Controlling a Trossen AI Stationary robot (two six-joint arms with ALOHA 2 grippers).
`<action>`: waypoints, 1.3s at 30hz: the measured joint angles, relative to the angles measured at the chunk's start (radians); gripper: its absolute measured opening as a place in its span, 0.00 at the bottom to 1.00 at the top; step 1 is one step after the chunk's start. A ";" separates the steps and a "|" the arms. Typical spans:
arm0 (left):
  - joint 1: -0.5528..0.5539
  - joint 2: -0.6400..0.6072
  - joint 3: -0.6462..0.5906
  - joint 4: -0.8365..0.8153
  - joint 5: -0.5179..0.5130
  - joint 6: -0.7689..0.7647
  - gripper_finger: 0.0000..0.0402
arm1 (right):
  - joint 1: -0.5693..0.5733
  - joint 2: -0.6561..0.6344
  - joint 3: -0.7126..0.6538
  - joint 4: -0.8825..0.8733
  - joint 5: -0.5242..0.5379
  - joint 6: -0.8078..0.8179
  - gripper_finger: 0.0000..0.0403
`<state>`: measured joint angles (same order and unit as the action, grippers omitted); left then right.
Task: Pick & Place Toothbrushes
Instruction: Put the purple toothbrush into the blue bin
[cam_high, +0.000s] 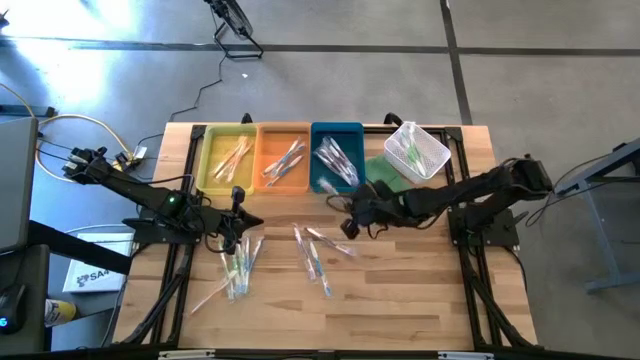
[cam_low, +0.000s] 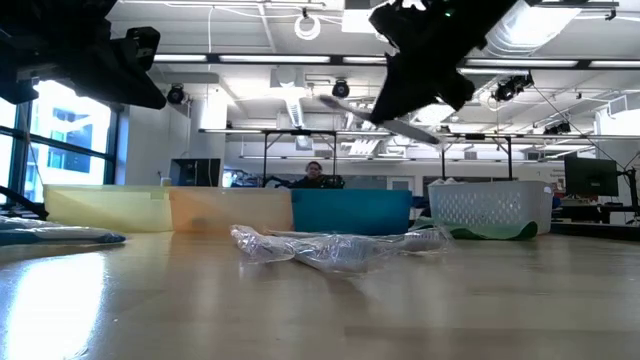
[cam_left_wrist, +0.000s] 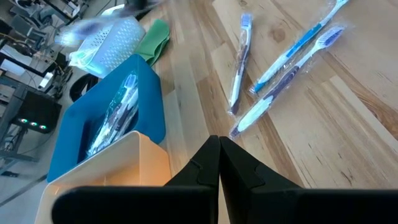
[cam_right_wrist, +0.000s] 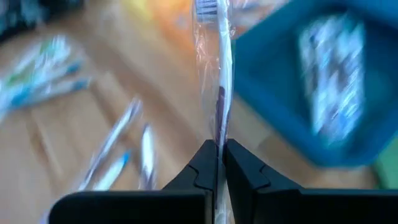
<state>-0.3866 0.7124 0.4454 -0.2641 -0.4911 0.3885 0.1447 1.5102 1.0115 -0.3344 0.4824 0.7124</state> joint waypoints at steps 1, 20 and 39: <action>0.000 0.000 0.000 0.000 0.000 0.000 0.01 | -0.012 -0.003 0.000 0.024 0.021 -0.018 0.02; 0.000 0.000 0.000 0.000 0.000 0.000 0.01 | -0.303 0.036 0.002 0.357 0.014 -0.218 0.02; 0.000 0.000 0.000 0.001 0.000 0.000 0.01 | -0.414 0.181 0.002 0.368 0.011 -0.141 0.03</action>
<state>-0.3866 0.7124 0.4454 -0.2626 -0.4911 0.3885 -0.2692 1.6914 1.0134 0.0336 0.4936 0.5716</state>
